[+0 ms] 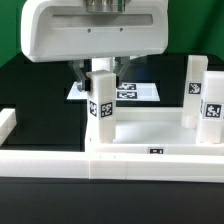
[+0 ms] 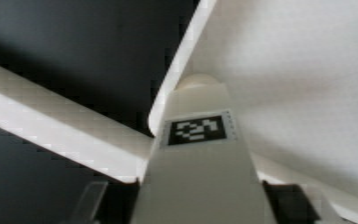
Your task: Assemble desk
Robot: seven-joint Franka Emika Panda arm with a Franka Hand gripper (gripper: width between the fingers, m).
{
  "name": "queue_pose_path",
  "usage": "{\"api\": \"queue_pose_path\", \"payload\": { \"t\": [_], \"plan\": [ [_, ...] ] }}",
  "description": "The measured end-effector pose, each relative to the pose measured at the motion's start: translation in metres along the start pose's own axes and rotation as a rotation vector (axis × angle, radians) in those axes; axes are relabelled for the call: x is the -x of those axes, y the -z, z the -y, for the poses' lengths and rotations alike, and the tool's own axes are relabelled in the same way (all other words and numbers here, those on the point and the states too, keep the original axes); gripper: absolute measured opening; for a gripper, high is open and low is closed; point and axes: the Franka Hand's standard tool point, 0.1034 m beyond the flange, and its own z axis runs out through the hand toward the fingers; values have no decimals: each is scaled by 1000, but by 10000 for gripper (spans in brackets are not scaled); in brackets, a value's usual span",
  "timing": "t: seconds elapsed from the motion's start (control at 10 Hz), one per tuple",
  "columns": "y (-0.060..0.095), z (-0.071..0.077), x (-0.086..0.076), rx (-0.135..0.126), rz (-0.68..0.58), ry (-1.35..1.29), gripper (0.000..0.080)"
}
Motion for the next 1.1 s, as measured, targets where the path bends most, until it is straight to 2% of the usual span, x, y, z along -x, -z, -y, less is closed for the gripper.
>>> {"api": "queue_pose_path", "payload": {
  "t": [0.4, 1.1],
  "plan": [
    [0, 0, 0, -1, 0, -148, 289],
    [-1, -5, 6, -28, 3, -739, 290]
  ]
}}
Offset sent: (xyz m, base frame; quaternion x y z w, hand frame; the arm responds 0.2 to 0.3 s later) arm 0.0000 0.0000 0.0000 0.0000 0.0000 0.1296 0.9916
